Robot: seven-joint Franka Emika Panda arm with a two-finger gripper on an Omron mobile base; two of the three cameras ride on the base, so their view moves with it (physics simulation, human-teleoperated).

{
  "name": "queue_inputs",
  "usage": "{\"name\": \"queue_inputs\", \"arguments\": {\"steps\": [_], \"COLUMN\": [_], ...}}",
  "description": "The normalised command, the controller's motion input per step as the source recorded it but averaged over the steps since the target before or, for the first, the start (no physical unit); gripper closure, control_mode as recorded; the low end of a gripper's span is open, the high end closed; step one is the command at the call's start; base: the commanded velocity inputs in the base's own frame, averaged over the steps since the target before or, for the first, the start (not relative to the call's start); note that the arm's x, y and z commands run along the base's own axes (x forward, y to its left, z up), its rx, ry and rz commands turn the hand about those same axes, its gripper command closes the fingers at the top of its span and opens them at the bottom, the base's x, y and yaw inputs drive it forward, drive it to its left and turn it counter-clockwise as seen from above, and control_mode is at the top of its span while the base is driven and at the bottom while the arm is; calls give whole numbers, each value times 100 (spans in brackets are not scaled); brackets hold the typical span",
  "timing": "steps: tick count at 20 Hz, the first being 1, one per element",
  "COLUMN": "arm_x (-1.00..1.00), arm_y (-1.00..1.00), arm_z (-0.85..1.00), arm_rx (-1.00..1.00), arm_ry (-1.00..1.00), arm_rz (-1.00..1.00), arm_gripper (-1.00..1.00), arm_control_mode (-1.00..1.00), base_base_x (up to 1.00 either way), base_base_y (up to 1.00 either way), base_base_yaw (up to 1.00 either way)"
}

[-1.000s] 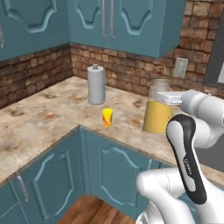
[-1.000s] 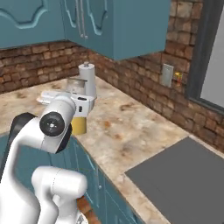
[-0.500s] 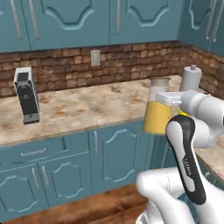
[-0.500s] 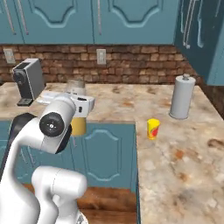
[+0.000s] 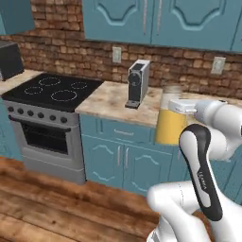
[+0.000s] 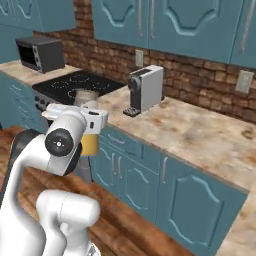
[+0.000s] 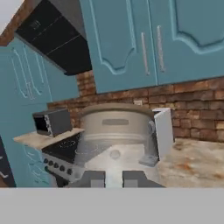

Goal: Place the pitcher and cup on the dining counter for serving.

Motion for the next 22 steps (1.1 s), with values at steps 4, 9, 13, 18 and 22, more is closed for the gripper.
{"name": "queue_inputs", "arguments": {"steps": [4,9,13,18,22], "arm_x": [0,0,0,0,0], "arm_y": [0,0,0,0,0], "arm_z": [0,0,0,0,0], "arm_rx": [0,0,0,0,0], "arm_ry": [0,0,0,0,0], "arm_rz": [0,0,0,0,0], "arm_gripper": [100,100,100,100,100], "arm_control_mode": [100,100,100,100,100], "base_base_x": [-2,3,23,36,44], "base_base_y": [8,26,39,48,39], "base_base_yaw": [100,97,87,82,82]}}
